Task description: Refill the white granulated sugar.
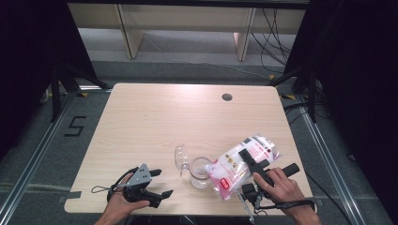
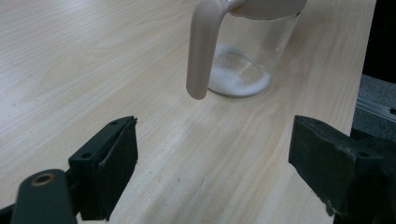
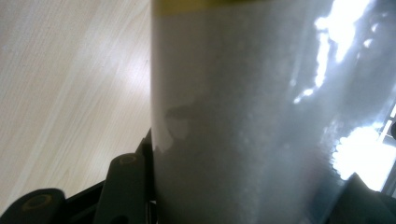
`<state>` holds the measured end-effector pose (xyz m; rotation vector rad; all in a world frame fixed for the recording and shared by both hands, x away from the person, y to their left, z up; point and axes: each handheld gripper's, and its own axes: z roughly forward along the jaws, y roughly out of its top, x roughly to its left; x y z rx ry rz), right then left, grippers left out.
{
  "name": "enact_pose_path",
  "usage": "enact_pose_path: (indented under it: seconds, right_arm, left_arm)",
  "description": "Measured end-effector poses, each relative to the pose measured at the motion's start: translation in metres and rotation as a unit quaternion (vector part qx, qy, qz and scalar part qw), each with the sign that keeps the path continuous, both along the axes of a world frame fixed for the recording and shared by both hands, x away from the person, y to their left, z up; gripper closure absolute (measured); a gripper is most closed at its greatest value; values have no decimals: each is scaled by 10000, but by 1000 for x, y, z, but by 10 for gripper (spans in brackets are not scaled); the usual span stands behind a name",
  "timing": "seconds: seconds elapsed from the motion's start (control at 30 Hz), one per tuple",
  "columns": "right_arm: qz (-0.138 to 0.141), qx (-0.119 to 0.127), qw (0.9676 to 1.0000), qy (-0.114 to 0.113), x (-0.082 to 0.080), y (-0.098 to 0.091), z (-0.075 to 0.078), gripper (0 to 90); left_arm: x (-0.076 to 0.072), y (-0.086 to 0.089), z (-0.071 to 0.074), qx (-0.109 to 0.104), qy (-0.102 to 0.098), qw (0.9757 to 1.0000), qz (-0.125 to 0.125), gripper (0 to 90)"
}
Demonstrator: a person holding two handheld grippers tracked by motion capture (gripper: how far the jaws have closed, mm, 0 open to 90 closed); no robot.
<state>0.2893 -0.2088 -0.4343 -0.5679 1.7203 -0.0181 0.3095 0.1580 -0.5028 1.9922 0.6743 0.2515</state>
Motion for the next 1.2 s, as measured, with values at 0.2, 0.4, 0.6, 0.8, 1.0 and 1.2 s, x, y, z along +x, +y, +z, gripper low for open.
enact_pose_path:
  seconds: [0.2,0.4,0.6,0.8,1.0,1.2]
  right_arm:
    - [9,-77,10000,-37,0,0,1,514]
    - [105,-169,9998,-90,0,2,3,515]
    - [-4,-124,9999,-73,-1,1,2,516]
    - [6,-176,9998,-50,-1,2,2,517]
    - [4,-160,9998,-73,-1,2,3,518]
    - [-9,-201,9998,-81,-2,3,3,519]
  left_arm:
    - [0,0,0,6,8,10000,-27,153]
    - [0,0,1,0,26,10000,-15,154]
    - [0,0,1,11,-2,10000,-26,154]
    - [0,1,1,9,0,10000,-23,154]
    - [0,0,1,-4,22,10000,-5,154]
    - [0,1,1,20,21,10000,8,154]
